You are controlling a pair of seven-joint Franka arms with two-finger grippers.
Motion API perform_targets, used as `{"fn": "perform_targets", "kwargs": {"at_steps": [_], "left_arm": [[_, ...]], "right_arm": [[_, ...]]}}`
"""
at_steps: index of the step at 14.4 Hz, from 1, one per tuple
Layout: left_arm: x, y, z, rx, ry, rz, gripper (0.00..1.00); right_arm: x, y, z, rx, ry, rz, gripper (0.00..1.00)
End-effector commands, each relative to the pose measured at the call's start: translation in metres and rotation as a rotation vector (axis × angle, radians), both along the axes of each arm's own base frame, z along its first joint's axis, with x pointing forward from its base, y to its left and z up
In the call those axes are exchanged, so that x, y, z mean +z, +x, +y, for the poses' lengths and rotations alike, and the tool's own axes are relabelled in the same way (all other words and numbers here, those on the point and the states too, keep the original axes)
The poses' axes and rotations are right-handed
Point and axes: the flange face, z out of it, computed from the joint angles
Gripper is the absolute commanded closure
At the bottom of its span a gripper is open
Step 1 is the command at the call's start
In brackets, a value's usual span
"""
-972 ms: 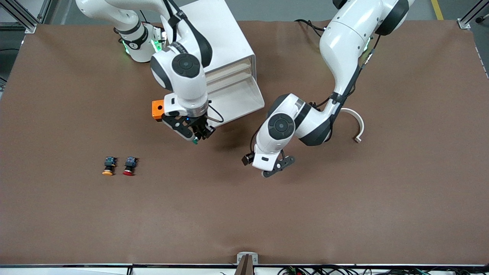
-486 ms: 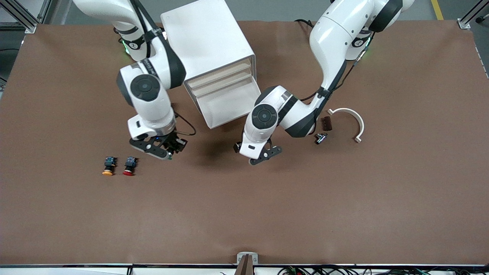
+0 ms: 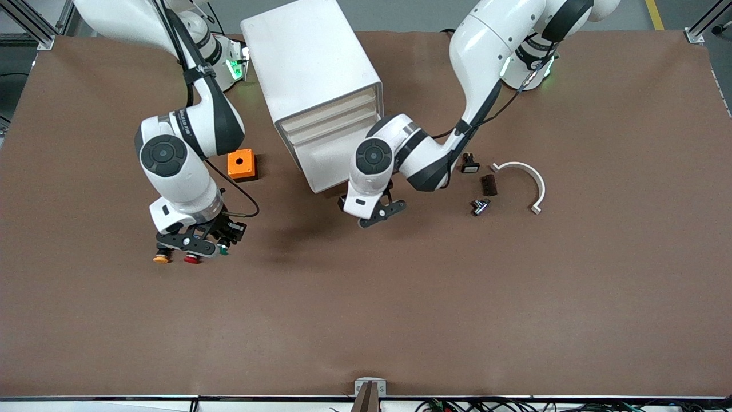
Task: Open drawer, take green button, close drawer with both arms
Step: 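Push the drawer shut with the left gripper while the right gripper carries the button, then lower the green button beside the red button with the right gripper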
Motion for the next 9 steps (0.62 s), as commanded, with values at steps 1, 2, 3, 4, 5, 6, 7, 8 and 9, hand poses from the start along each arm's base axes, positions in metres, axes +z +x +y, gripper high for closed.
{"fn": "perform_targets", "kwargs": {"at_steps": [1, 2, 3, 4, 5, 6, 7, 8, 9], "left_arm": [[0.006, -0.027, 0.0, 0.0, 0.017, 0.0, 0.0], [0.003, -0.038, -0.005, -0.015, 0.017, 0.015, 0.0], [-0.002, -0.047, -0.008, -0.025, 0.02, 0.031, 0.0], [-0.006, -0.054, -0.009, -0.032, 0.026, 0.042, 0.0], [-0.009, -0.064, -0.013, -0.044, 0.025, 0.057, 0.0], [-0.011, -0.071, -0.016, -0.05, 0.023, 0.071, 0.0], [-0.011, -0.075, -0.018, -0.05, 0.019, 0.079, 0.0], [-0.012, -0.082, -0.023, -0.034, 0.018, 0.09, 0.0], [-0.013, -0.085, -0.025, -0.021, 0.017, 0.1, 0.0]], "right_arm": [[-0.013, 0.007, -0.013, 0.045, 0.017, -0.002, 1.0], [-0.022, 0.01, -0.02, 0.054, 0.014, -0.001, 1.0], [-0.033, 0.013, -0.029, 0.064, 0.014, -0.001, 1.0], [-0.043, 0.014, -0.04, 0.072, 0.016, -0.009, 1.0], [-0.054, 0.012, -0.05, 0.084, 0.018, -0.02, 1.0], [-0.066, 0.012, -0.057, 0.094, 0.018, -0.025, 1.0], [-0.075, 0.012, -0.064, 0.089, 0.018, -0.02, 1.0], [-0.087, 0.013, -0.069, 0.081, 0.019, -0.012, 1.0], [-0.094, 0.014, -0.07, 0.079, 0.023, -0.016, 1.0]]}}
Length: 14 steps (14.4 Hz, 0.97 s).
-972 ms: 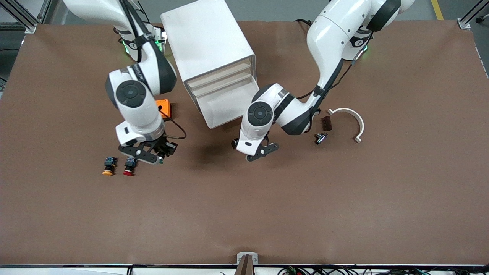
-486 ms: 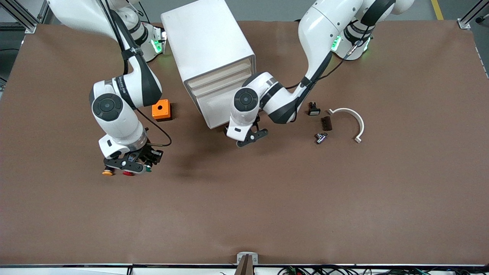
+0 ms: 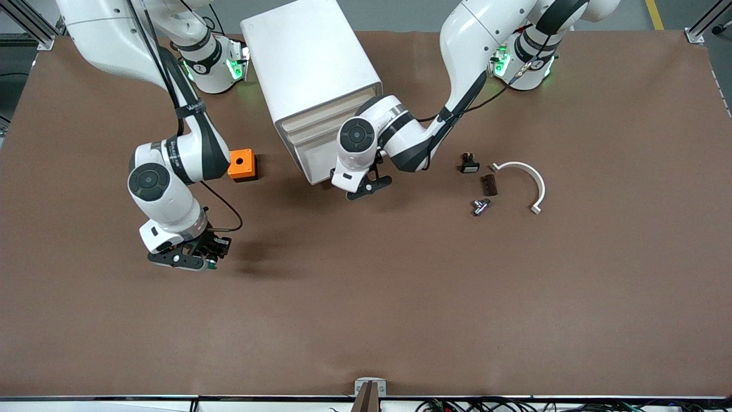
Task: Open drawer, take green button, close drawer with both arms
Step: 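Lower the green button beside the red button with the right gripper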
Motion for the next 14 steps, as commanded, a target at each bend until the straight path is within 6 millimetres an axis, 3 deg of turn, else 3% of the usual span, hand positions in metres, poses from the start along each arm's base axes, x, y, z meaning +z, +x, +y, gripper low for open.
{"fn": "perform_targets", "kwargs": {"at_steps": [1, 5, 9, 11, 12, 13, 14], "left_arm": [[0.008, -0.015, -0.003, 0.035, -0.01, 0.02, 0.0], [0.01, -0.023, -0.009, 0.078, -0.045, 0.083, 0.0], [0.008, -0.029, -0.013, 0.114, -0.07, 0.139, 0.0], [0.009, -0.03, -0.015, 0.135, -0.091, 0.174, 0.0], [0.008, -0.033, -0.016, 0.14, -0.096, 0.186, 0.0], [0.005, -0.034, -0.017, 0.145, -0.098, 0.197, 0.0], [0.004, -0.037, -0.018, 0.144, -0.099, 0.205, 0.0]], "right_arm": [[-0.022, 0.0, -0.003, 0.006, 0.024, 0.001, 1.0], [-0.051, -0.002, -0.004, 0.002, 0.052, 0.024, 1.0], [-0.074, -0.001, -0.027, -0.004, 0.122, 0.046, 1.0], [-0.081, -0.002, -0.029, -0.003, 0.125, 0.045, 1.0], [-0.082, -0.002, -0.029, -0.004, 0.125, 0.046, 0.93], [-0.085, -0.002, -0.028, -0.006, 0.125, 0.049, 0.78], [-0.084, -0.002, -0.029, -0.011, 0.126, 0.051, 0.45]]}}
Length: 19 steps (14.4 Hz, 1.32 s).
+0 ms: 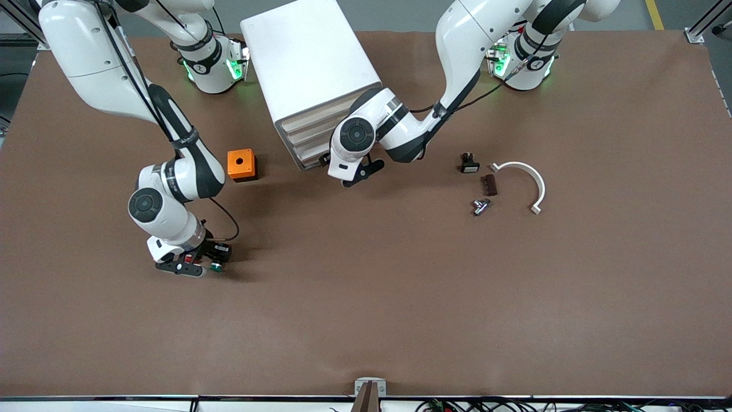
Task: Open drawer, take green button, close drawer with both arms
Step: 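Lower the green button beside the red button with the right gripper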
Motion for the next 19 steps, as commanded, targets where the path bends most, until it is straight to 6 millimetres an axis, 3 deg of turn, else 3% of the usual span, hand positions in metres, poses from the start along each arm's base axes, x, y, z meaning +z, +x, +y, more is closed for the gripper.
{"fn": "perform_targets", "kwargs": {"at_steps": [1, 2, 5, 8, 11, 14, 16, 19], "left_arm": [[0.002, -0.012, -0.003, 0.005, -0.022, 0.031, 0.0], [-0.002, -0.014, -0.004, 0.008, -0.026, 0.046, 0.0], [0.0, -0.017, -0.007, -0.003, -0.061, 0.069, 0.0], [0.0, -0.018, -0.008, -0.02, -0.073, 0.069, 0.0], [0.006, -0.017, -0.009, -0.033, -0.075, 0.05, 0.0], [0.013, -0.004, -0.004, -0.016, -0.077, 0.03, 0.0], [0.028, 0.01, 0.003, -0.041, -0.063, -0.042, 0.0], [0.072, 0.052, 0.033, -0.017, -0.062, -0.137, 0.0]], "right_arm": [[0.001, 0.0, 0.005, -0.002, 0.022, 0.001, 0.06], [0.004, 0.002, 0.004, -0.004, 0.022, -0.002, 0.0], [0.023, 0.01, -0.008, -0.012, 0.022, -0.034, 0.0], [0.059, 0.018, -0.02, -0.01, 0.014, -0.086, 0.0], [0.092, 0.023, -0.048, 0.02, -0.015, -0.073, 0.0], [0.126, 0.023, -0.069, 0.027, -0.031, -0.092, 0.0], [0.158, 0.016, -0.072, 0.047, -0.05, -0.064, 0.0], [0.211, 0.004, -0.073, 0.052, -0.071, -0.067, 0.0]]}}
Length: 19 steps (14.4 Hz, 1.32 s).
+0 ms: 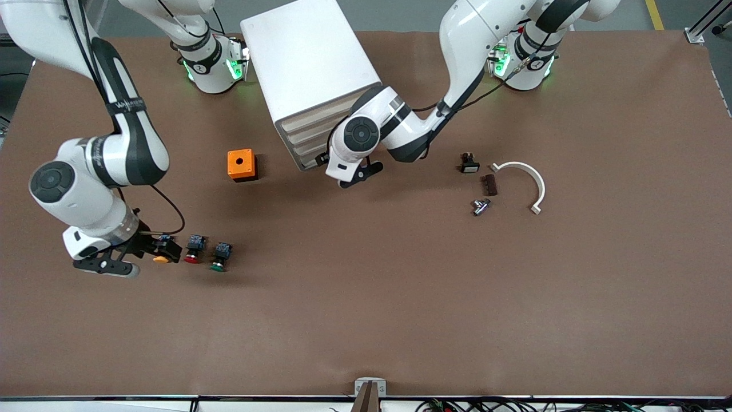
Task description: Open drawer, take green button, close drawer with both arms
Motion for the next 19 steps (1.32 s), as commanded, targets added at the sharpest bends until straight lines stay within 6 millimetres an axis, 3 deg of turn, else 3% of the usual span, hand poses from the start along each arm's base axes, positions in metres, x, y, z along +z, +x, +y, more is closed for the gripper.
{"fn": "perform_targets", "kwargs": {"at_steps": [1, 3, 5, 9, 12, 17, 19], "left_arm": [[0.062, 0.039, 0.038, 0.026, 0.009, -0.101, 0.0], [0.114, 0.083, 0.083, 0.072, 0.031, -0.16, 0.0], [0.167, 0.114, 0.123, 0.106, 0.055, -0.189, 0.0], [0.251, 0.131, 0.192, 0.043, 0.105, -0.283, 0.0], [0.279, 0.125, 0.226, -0.068, 0.15, -0.281, 0.0], [0.308, 0.144, 0.326, -0.272, 0.147, -0.257, 0.0], [0.325, 0.15, 0.361, -0.308, 0.133, -0.286, 0.0]], "right_arm": [[0.051, -0.02, -0.001, 0.029, -0.012, 0.01, 0.0], [0.084, -0.033, -0.002, 0.029, -0.027, 0.024, 0.0], [0.116, -0.043, -0.005, 0.029, 0.017, 0.045, 0.0], [0.174, -0.053, -0.029, 0.03, 0.039, 0.108, 0.0], [0.215, -0.07, -0.03, 0.032, 0.038, 0.095, 0.0], [0.255, -0.093, -0.021, 0.045, 0.041, 0.108, 0.0], [0.263, -0.095, -0.022, 0.045, 0.039, 0.102, 0.0]]}}
